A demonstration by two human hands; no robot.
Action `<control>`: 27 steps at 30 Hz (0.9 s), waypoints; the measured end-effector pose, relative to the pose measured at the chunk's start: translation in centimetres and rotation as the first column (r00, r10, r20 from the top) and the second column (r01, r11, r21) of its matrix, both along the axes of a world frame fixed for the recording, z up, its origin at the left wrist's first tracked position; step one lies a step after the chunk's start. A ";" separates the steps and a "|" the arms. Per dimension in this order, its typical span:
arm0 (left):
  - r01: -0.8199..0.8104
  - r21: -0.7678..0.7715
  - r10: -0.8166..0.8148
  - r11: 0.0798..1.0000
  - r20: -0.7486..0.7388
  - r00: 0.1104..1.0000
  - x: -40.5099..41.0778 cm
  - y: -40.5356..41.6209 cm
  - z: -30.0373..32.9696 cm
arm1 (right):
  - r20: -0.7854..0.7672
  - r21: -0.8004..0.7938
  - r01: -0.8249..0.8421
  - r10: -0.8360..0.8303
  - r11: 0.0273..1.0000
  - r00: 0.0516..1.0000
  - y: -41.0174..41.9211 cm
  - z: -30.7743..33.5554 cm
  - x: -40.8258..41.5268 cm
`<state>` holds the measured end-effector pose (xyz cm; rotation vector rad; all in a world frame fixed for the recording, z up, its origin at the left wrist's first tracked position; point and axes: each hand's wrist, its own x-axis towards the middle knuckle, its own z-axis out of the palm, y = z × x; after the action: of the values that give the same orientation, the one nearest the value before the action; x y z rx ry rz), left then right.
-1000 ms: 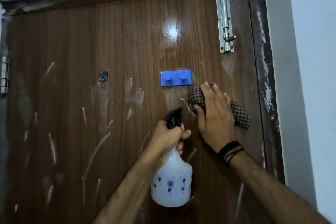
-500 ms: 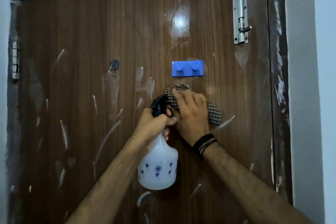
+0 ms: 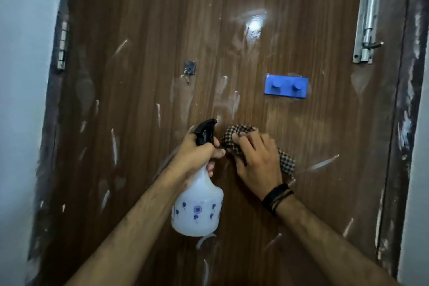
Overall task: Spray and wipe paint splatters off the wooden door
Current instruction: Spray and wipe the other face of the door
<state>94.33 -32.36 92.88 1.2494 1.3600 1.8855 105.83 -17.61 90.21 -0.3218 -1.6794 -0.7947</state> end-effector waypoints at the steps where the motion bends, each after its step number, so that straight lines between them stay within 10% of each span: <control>1: 0.004 -0.001 -0.004 1.000 0.000 1.000 -0.6 -0.2 -0.1 | 0.031 0.002 -0.006 0.006 1.000 1.000 -0.2 -0.1 -0.4; 10: 0.087 0.030 -0.087 0.996 0.002 0.996 -3.9 -0.9 0.9 | -0.120 0.027 0.028 -0.025 0.999 0.993 -1.2 12.6 -4.8; 20: 0.164 0.037 -0.164 0.986 -0.004 0.987 -6.6 -0.6 -0.5 | 0.224 0.249 0.152 -0.209 0.956 0.952 -0.5 0.5 -3.7; 27: 0.103 0.053 -0.104 0.993 0.029 0.994 -7.3 0.0 -0.1 | 0.066 0.128 0.147 -0.156 0.981 0.986 -1.5 11.5 -6.9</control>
<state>87.02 -32.39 92.77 1.2843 1.2140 1.8712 98.91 -19.08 101.75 -0.3402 -1.6825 -1.0304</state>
